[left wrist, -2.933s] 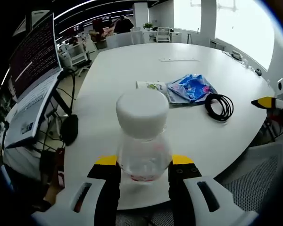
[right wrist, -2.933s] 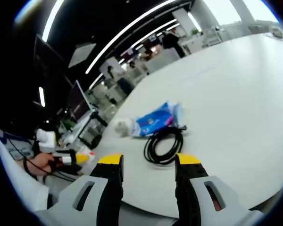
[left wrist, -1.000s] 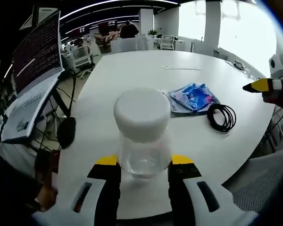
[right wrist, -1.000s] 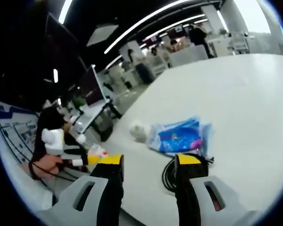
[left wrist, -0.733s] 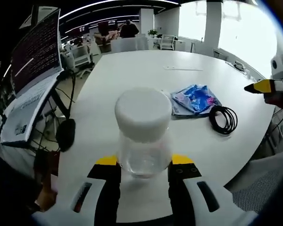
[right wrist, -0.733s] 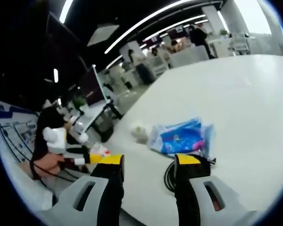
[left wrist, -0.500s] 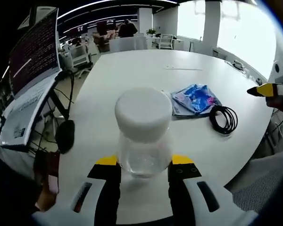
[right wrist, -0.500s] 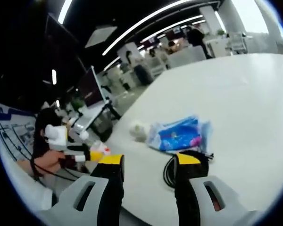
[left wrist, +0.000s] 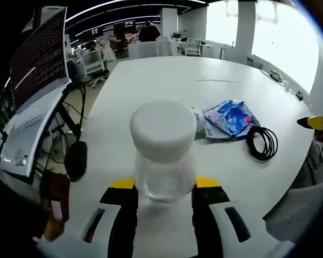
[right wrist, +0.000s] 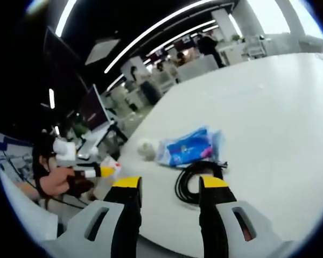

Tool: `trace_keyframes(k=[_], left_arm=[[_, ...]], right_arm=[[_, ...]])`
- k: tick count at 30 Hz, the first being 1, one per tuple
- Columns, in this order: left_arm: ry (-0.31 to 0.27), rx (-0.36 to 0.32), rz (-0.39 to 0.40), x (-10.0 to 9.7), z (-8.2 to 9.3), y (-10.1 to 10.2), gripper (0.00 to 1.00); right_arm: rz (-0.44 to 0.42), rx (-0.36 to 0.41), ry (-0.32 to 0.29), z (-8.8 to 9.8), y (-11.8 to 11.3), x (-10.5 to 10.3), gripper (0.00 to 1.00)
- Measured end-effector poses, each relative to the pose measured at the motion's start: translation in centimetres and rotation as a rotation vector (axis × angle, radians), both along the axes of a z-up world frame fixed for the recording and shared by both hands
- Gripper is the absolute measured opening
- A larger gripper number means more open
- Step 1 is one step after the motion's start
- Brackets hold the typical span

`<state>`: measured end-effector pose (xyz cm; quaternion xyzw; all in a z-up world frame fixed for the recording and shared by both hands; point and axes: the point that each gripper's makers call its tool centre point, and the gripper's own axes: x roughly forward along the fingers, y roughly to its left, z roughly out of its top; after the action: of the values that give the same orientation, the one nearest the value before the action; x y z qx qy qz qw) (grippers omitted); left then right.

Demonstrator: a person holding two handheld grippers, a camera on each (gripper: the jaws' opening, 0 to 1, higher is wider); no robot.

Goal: Arrange the tabletop items into an orderly group along one side of the table until the central work area is clear of visible clutter.

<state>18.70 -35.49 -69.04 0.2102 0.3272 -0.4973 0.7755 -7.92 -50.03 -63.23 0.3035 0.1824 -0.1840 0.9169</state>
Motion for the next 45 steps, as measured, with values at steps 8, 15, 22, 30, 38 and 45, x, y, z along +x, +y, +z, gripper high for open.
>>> trace_keyframes(k=[8,15,22,30,38,45], left_arm=[[0.000,-0.002,0.014,0.5,0.0,-0.3,0.38],[-0.002,-0.005,0.037,1.2,0.0,-0.7,0.38],[-0.003,-0.014,0.058,2.0,0.0,-1.2,0.38],[0.001,-0.028,0.088,2.7,0.0,-1.7,0.38],[0.002,-0.043,0.108,3.5,0.1,-2.4,0.38],[0.001,-0.066,0.120,4.4,0.1,-4.1,0.38]], right_arm=[[-0.034,0.013,-0.001,-0.6,0.2,-0.7,0.40],[-0.042,0.019,0.004,-1.0,0.3,-1.2,0.41],[-0.056,0.020,0.011,-0.9,0.0,-1.9,0.41],[-0.059,0.018,0.018,-0.9,0.2,-2.2,0.41],[-0.054,0.023,0.031,-1.2,0.6,-2.6,0.41],[-0.057,0.025,0.040,-1.2,0.6,-2.8,0.41]])
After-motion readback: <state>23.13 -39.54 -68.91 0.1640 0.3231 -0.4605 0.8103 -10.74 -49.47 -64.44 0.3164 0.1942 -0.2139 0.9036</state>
